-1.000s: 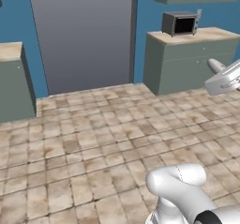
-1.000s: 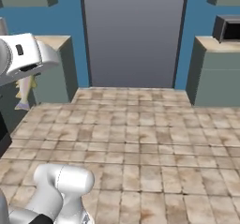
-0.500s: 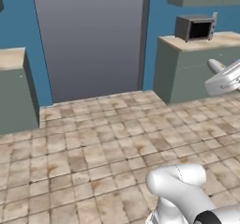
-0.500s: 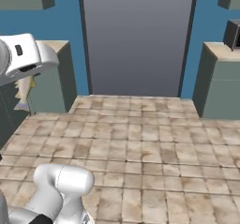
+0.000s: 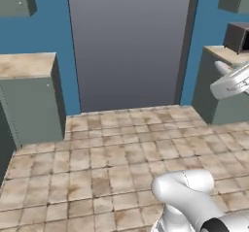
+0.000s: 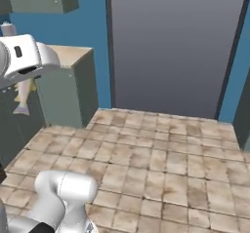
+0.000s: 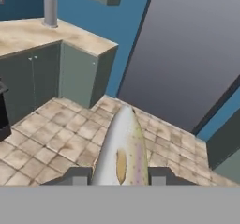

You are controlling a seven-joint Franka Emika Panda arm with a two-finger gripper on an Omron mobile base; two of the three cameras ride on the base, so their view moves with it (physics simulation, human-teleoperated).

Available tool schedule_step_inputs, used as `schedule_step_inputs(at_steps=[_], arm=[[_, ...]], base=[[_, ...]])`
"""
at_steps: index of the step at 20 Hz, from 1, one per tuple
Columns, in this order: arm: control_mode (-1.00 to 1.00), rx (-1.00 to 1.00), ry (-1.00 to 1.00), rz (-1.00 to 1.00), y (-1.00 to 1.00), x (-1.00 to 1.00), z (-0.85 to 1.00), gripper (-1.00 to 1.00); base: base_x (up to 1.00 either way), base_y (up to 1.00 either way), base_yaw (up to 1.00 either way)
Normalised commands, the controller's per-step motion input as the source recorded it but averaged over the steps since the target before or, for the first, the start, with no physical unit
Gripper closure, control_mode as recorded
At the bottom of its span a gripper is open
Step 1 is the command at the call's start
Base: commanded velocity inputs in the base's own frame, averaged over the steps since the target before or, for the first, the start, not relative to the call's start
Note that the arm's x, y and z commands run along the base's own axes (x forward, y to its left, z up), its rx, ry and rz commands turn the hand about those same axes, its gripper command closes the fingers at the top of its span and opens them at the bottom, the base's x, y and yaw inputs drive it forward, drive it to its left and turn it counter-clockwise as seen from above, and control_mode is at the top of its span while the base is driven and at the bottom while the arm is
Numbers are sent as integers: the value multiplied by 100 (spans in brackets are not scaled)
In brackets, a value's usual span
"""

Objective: Transport the fish from the fridge to the microwave and turn on the microwave.

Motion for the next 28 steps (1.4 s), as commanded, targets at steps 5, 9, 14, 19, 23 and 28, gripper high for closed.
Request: schedule_step_inputs(at_steps=[5, 9, 14, 19, 23, 28], arm=[[100, 0, 0, 0, 0, 0, 0, 100], [100, 0, 0, 0, 0, 0, 0, 100], [100, 0, 0, 0, 0, 0, 0, 100], [100, 0, 0, 0, 0, 0, 0, 100], [100, 0, 0, 0, 0, 0, 0, 100], [100, 0, 0, 0, 0, 0, 0, 100]], base=[[66, 0, 58], [32, 0, 75], [15, 0, 85], [9, -2, 88], [19, -24, 79], [14, -60, 58]])
